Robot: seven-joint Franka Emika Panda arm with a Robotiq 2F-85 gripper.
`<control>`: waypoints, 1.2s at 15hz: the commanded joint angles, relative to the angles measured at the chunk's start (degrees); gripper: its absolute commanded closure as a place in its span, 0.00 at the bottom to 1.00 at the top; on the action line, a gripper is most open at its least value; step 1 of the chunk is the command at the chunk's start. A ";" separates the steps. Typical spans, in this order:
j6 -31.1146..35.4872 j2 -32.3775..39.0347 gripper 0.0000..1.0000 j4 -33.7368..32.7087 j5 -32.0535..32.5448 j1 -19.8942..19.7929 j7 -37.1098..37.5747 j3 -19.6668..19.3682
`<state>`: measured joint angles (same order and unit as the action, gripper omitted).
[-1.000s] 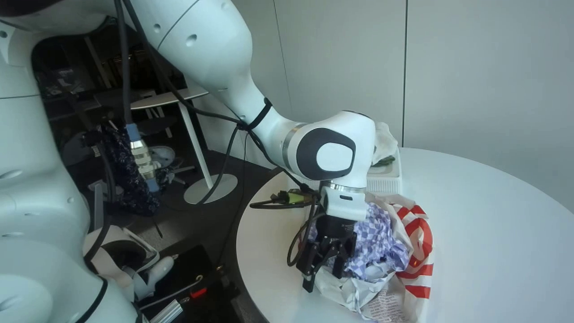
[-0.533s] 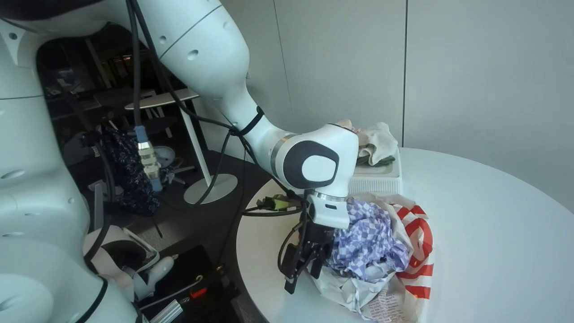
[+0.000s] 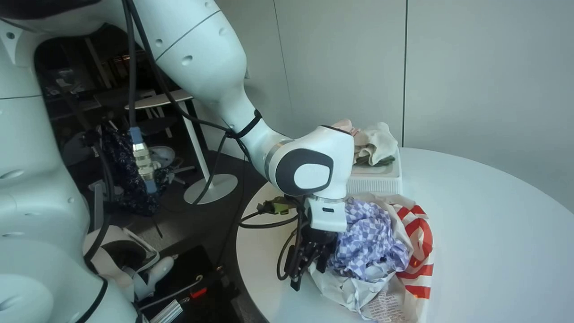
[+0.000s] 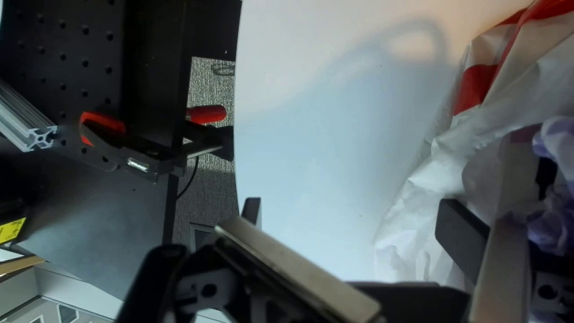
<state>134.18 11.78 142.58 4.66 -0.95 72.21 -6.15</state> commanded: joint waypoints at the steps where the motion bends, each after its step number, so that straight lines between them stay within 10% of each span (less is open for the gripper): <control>1: 4.05 -2.09 0.00 2.62 -1.55 0.25 0.50 -0.22; 15: 24.57 0.66 0.00 8.33 -1.98 2.83 5.11 -1.60; 16: 25.68 0.54 0.25 8.95 -1.89 3.11 5.39 -1.89; 18: 27.07 0.39 0.30 9.42 -1.42 3.91 6.14 -2.82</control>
<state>157.92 12.76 150.59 1.88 0.99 75.95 -7.04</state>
